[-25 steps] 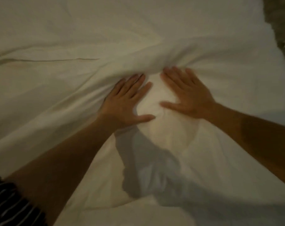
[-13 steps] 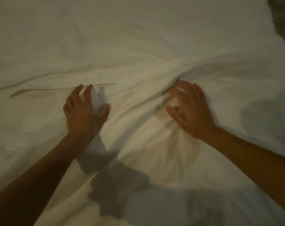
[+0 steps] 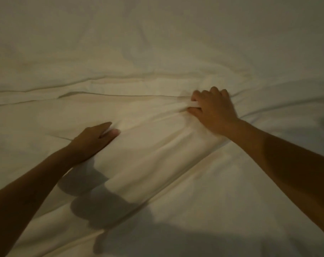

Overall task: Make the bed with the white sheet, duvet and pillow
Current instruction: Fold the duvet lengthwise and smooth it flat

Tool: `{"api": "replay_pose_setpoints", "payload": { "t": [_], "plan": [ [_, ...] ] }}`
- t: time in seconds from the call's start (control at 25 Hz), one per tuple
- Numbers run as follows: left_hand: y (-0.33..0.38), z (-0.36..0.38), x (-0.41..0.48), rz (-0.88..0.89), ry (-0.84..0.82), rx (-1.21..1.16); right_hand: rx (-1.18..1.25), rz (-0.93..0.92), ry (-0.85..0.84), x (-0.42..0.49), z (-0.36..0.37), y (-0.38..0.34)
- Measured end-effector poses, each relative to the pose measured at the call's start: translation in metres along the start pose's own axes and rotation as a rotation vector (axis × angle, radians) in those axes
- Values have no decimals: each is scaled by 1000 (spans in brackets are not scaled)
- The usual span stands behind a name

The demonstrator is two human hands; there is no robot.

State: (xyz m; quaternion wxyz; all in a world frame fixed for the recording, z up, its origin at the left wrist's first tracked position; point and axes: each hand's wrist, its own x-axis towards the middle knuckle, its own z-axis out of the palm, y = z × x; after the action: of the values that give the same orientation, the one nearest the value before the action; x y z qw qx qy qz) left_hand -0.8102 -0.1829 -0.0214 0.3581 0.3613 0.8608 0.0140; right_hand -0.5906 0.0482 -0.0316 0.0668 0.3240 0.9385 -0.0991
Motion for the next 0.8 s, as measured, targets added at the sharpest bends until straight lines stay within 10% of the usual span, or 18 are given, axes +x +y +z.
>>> {"api": "replay_pose_setpoints", "payload": {
  "t": [0.24, 0.44, 0.56, 0.8],
  "plan": [
    [36, -76, 52, 126, 733, 339, 67, 175, 287, 41, -39, -13],
    [27, -41, 71, 91, 710, 370, -12, 367, 280, 34, -9, -35],
    [-6, -16, 51, 182, 793, 369, 71, 190, 431, 4, 11, -72],
    [-53, -8, -4, 247, 733, 397, 95, 54, 191, -24, 21, -103]
  ]
}}
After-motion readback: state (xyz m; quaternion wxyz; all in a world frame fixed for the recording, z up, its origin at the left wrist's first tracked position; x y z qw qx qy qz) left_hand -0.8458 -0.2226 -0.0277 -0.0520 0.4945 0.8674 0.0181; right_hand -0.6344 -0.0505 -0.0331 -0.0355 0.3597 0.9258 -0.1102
